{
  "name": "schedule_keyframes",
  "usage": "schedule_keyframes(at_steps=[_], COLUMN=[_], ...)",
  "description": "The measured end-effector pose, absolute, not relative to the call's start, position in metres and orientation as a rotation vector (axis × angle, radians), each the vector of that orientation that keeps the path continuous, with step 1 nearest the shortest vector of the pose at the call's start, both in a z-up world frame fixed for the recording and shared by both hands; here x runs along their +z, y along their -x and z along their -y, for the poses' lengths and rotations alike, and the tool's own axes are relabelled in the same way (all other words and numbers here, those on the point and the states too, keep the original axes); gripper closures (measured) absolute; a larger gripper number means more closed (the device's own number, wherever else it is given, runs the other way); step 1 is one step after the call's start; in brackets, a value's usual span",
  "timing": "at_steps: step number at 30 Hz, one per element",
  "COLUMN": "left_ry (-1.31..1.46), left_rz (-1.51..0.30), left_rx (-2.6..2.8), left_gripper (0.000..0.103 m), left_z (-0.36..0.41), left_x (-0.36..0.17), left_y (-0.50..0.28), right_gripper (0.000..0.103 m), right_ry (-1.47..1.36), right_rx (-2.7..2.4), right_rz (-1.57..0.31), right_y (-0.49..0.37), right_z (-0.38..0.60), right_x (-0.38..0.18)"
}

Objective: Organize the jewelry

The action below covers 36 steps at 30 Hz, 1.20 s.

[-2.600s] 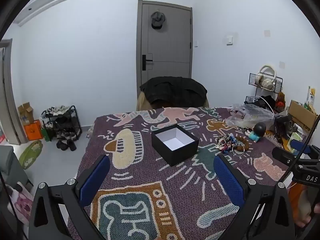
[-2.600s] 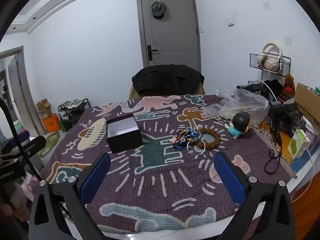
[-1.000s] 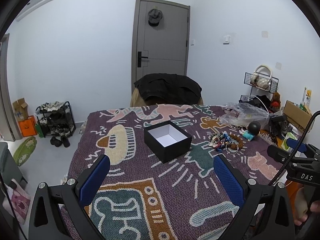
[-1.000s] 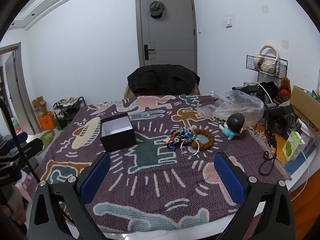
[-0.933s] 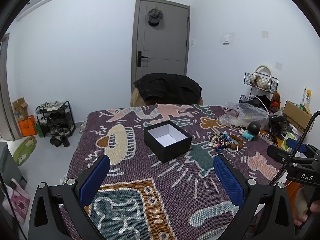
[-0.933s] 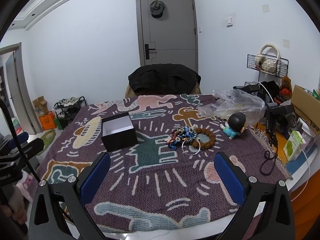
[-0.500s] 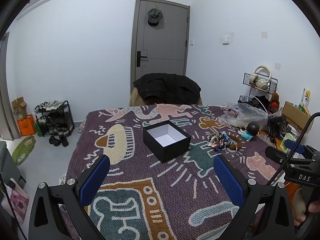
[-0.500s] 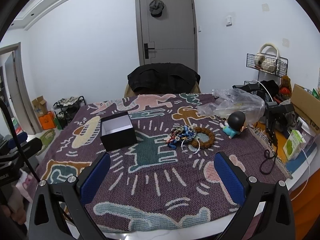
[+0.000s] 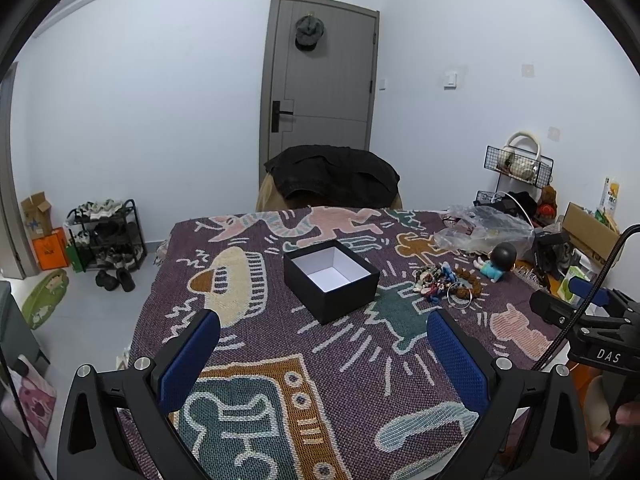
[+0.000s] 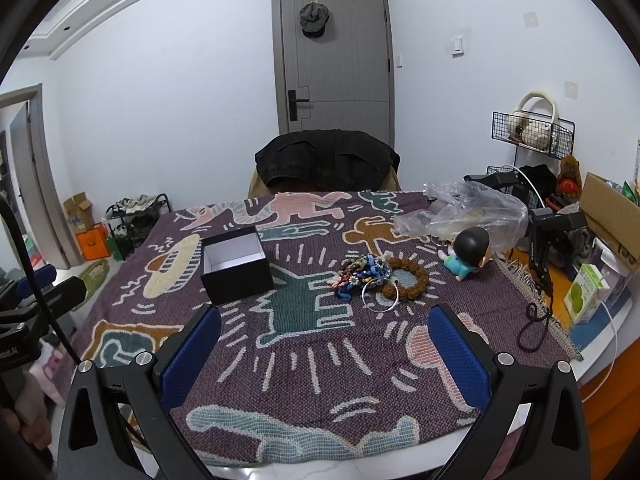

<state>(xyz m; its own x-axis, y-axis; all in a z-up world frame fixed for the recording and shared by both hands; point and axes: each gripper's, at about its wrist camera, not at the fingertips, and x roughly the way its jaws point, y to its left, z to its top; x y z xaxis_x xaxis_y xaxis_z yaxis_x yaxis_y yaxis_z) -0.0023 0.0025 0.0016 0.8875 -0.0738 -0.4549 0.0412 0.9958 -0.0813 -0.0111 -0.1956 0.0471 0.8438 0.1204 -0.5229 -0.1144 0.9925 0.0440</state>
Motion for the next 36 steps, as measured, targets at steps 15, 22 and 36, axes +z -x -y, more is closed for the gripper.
schedule_keyframes(at_steps=[15,22,36], left_ry=[0.084,0.079,0.075], left_rz=[-0.492,-0.518,-0.610], left_rx=[-0.064,-0.067,-0.137], left_gripper=[0.000,0.000,0.000], left_z=[-0.009,-0.007,0.022], left_x=[-0.004,-0.009,-0.024], left_y=[-0.001,-0.012,-0.068], right_gripper=[0.000,0.000,0.000], right_ry=[-0.003,-0.015,-0.080], right_rx=[0.136,0.109,0.022], right_rz=[-0.568,-0.568,-0.660], right_y=[0.008,-0.001,-0.040], right_z=[0.185,0.193,0.226], right_x=[0.043,0.040,0.013])
